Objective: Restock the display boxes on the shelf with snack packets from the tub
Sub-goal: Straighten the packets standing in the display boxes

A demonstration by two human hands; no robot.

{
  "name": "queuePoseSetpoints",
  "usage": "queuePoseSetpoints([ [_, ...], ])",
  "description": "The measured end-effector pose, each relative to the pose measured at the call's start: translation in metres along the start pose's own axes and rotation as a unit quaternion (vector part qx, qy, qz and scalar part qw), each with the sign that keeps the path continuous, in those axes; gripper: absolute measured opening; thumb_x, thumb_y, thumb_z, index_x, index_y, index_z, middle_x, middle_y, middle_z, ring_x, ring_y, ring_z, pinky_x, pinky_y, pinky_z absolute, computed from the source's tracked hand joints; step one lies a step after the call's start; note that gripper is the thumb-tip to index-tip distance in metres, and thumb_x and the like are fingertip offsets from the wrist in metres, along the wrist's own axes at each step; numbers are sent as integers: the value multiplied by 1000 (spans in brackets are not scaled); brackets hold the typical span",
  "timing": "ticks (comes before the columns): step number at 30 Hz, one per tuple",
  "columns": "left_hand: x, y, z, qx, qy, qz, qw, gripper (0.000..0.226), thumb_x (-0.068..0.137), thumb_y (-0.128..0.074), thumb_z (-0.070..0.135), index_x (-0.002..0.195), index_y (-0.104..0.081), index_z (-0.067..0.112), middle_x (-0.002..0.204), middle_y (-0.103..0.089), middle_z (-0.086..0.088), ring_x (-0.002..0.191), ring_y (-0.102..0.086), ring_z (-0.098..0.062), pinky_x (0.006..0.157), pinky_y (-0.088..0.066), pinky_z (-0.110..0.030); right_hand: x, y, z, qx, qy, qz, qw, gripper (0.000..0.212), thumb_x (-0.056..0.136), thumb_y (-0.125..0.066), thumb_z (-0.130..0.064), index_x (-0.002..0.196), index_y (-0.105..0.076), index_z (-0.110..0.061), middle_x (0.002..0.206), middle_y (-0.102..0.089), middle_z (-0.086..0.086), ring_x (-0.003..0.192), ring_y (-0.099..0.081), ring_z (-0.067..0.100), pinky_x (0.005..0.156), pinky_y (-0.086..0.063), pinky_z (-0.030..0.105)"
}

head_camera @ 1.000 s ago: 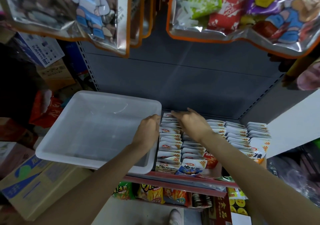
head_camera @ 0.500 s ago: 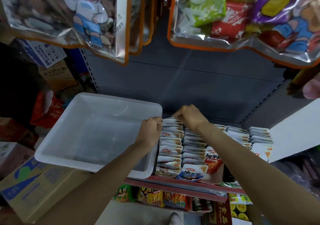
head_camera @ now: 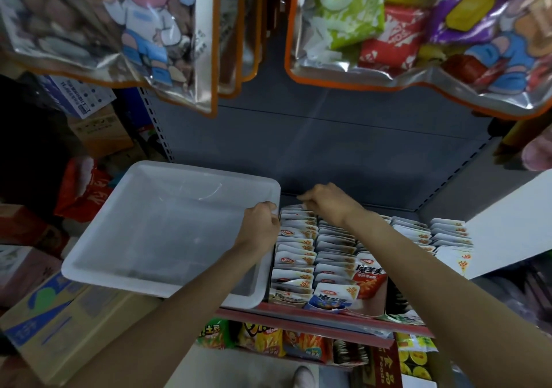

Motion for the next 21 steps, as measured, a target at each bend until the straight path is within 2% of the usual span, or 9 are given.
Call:
queuePoseSetpoints([
  [2,2,-1,-3,-15,13,4,1000,45,91,-49,0,63,-31,29,83,-50,-7,78,-48,-17,70,-34,-21,-6,-1,8,-2,-20,20,1000,37,100,-41,-13,136,-50,-16,135,-55,9,119,-54,26,103,-41,35],
  [3,2,-2,-3,-24,14,5,1000,45,90,-50,-1,62,-31,29,82,-50,-6,77,-48,-17,69,-33,-20,-8,-2,13,-1,-28,25,999,37,99,-41,-12,135,-51,-17,131,-58,9,116,-56,26,101,-43,36],
  [5,4,-3,-3,-31,12,3,999,34,90,-50,-1,65,-48,23,81,-52,-7,79,-50,-17,71,-36,-19,-13,-5,17,2,-28,23,999,38,98,-41,-8,132,-54,-20,124,-63,9,109,-60,26,97,-46,37],
  [7,4,-1,0,-44,6,5,999,21,89,-48,-2,88,-67,7,89,-62,-8,89,-59,-17,79,-43,-18,-17,-7,18,0,-21,43,999,41,96,-42,-5,133,-53,-21,120,-64,10,105,-62,27,94,-48,36],
  [9,4,2,1,-66,4,19,998,24,88,-47,-5,101,-68,0,100,-68,-10,95,-64,-20,87,-50,-24,-23,-5,15,-2,-8,84,996,37,95,-46,-6,128,-54,-19,113,-66,12,97,-64,29,87,-51,39],
  [12,3,6,-4,-110,8,34,993,19,86,-52,-7,92,-67,1,94,-70,-15,88,-67,-23,83,-56,-36,-34,-2,8,9,24,130,991,15,92,-53,-9,106,-58,-12,106,-62,9,89,-62,29,77,-52,42],
  [15,3,5,-6,-112,-7,24,993,15,85,-56,-6,84,-68,4,87,-70,-14,81,-68,-24,77,-58,-39,-38,-5,2,-13,38,133,990,8,90,-57,-10,90,-63,-15,113,-57,2,89,-61,24,80,-52,36],
  [18,3,4,-2,-72,-48,15,996,12,85,-60,-3,85,-70,3,85,-71,-10,73,-64,-16,77,-57,-35,-38,-7,3,-12,20,129,991,9,90,-60,-15,92,-68,-17,120,-55,-2,97,-59,19,88,-47,30],
  [21,4,2,0,-26,-88,-1,996,11,86,-62,0,91,-72,1,91,-72,-11,82,-66,-17,81,-55,-30,-38,-7,3,-24,21,130,991,11,88,-63,-20,99,-67,-20,122,-53,-3,99,-58,19,92,-44,29],
])
Point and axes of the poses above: each hand's wrist, its own x-axis towards the middle knuckle, its own y-axis out of the back of the hand, z = x × y, the point moved 5 cm from there along x, towards the middle knuckle
